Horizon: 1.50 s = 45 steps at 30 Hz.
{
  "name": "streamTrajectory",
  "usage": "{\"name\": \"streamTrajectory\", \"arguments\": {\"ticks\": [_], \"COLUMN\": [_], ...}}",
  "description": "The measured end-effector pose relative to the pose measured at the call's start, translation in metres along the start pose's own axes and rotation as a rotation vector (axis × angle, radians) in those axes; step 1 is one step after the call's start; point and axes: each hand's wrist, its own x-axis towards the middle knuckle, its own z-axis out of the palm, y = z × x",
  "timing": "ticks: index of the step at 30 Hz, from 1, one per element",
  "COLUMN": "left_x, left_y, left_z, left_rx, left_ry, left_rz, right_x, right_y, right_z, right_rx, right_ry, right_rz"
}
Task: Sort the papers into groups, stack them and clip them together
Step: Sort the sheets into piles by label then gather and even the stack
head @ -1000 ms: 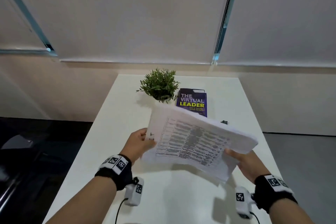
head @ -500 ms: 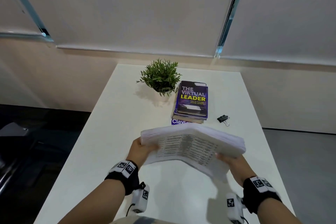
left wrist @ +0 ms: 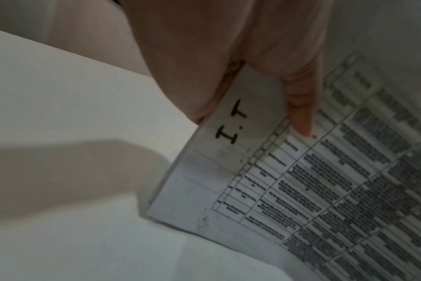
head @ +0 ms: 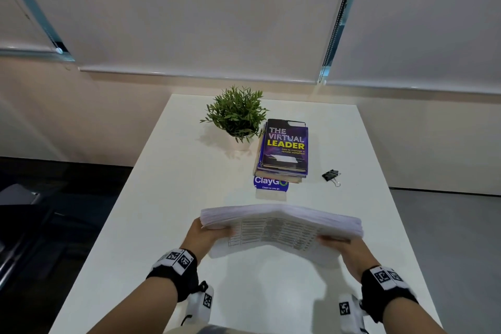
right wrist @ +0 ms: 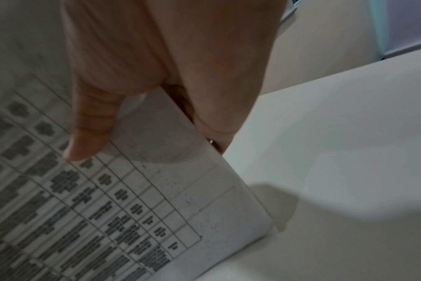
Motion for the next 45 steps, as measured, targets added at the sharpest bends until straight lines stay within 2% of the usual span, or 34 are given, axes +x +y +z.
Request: {"name": "streamTrajectory", "arguments": {"ticks": [7,10,12,14,15,17,20,22,24,27,31,35,37,39,41,45], "left_x": [-0.001,-0.004,-0.006,-0.002,0.000,0.005,0.007,0.006,0.001,-0.009,-0.019,-0.022,-0.023,-0.025,-0.024,-0.026], "left_y": [0.003,0.014,0.025,0.037,0.045,0.058,0.082,0.097,0.109,0.126,0.144,0.156,0.154,0.147,0.137,0.131], "left_z": [0.007,0.016,0.020,0.021,0.022,0.026,0.040,0.050,0.056,0.054,0.029,-0.002,0.000,0.013,0.031,0.057], "left_rx": [0.044,0.044,0.052,0.112,0.145,0.215,0.265,0.275,0.348,0.541,0.604,0.415,0.192,-0.081,-0.191,0.004], "left_ry": [0.052,0.090,0.089,0.101,0.116,0.130,0.108,0.072,0.054,0.022,-0.080,-0.094,-0.088,-0.106,-0.073,0.150], "left_rz": [-0.033,-0.007,0.021,0.081,0.123,0.191,0.244,0.253,0.300,0.387,0.419,0.405,0.389,0.301,0.248,0.409], "right_x": [0.009,0.009,0.013,0.015,0.016,0.015,0.019,0.026,0.033,0.033,0.025,0.020,0.016,0.011,0.009,0.008], "right_y": [0.012,-0.002,-0.024,-0.056,-0.075,-0.112,-0.151,-0.165,-0.174,-0.180,-0.180,-0.177,-0.170,-0.159,-0.144,-0.122], "right_z": [0.003,0.001,-0.006,-0.010,-0.008,0.013,0.066,0.091,0.100,0.095,0.074,0.045,0.038,0.039,0.044,0.055], "right_rx": [0.055,-0.039,-0.086,-0.259,-0.366,-0.601,-0.942,-1.075,-1.116,-1.056,-0.732,-0.506,-0.379,-0.265,-0.179,-0.074], "right_ry": [0.022,0.042,0.168,0.339,0.374,0.317,0.044,-0.106,-0.177,-0.253,-0.231,-0.157,-0.123,-0.111,-0.075,-0.007], "right_rz": [0.097,0.093,0.082,-0.031,-0.121,-0.293,-0.440,-0.456,-0.417,-0.323,-0.244,-0.203,-0.183,-0.170,-0.152,-0.166]}}
